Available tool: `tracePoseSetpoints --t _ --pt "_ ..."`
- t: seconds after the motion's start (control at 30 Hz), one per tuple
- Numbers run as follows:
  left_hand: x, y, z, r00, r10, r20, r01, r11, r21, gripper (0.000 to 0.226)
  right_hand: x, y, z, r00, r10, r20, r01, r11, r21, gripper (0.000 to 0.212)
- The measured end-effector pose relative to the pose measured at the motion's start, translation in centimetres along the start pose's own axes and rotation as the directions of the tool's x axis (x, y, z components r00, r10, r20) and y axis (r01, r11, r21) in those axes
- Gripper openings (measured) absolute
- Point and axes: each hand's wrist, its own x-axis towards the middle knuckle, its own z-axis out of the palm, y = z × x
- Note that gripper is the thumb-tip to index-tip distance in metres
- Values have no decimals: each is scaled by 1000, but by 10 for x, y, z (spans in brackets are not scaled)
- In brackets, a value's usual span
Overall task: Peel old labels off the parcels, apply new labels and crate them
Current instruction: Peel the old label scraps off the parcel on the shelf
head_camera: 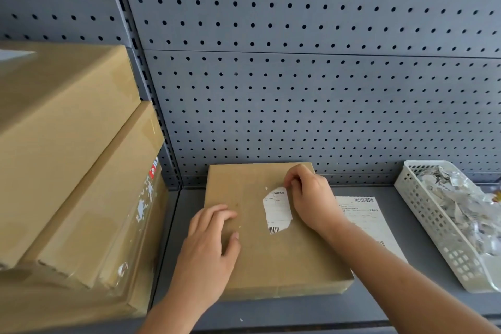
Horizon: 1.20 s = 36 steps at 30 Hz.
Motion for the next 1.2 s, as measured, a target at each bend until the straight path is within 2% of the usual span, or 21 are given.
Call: tracePoseSetpoints --t 0.1,0.17,0.33,0.47,0.53,0.63,0.8,0.93,1.2 --pt "0 0 0 1000 4 1 -4 1000 0 31 -2 1 -3 1000 -17 -22 19 998 59 25" --pt "0 0 0 1000 4 1 -4 1000 2 31 -1 1 -4 999 22 -40 -19 997 73 23" --pt "-1 0 0 1000 4 0 -4 1000 4 30 -3 -2 0 999 -42 30 42 999 -1 19" --pt "0 0 0 1000 5 -3 -5 1000 -1 30 -2 -1 -9 998 20 55 -28 986 163 21" --pt "0 -1 0 1000 5 -3 -5 1000 -1 30 -2 -1 -10 998 51 36 -57 982 182 17" --pt "-1 -2 0 1000 5 -8 -5 1000 -4 30 -1 -1 -6 997 36 62 -42 994 99 13" --pt "0 -1 1 1000 11 -16 -11 1000 -10 30 4 -1 2 992 -89 92 97 992 -83 13" --pt "0 -2 1 1000 10 -18 -11 1000 -12 31 6 1 9 988 -89 128 110 980 -169 23" --pt "0 -3 1 1000 15 -22 -15 1000 -16 30 -7 -12 -9 973 -21 228 -16 987 159 19"
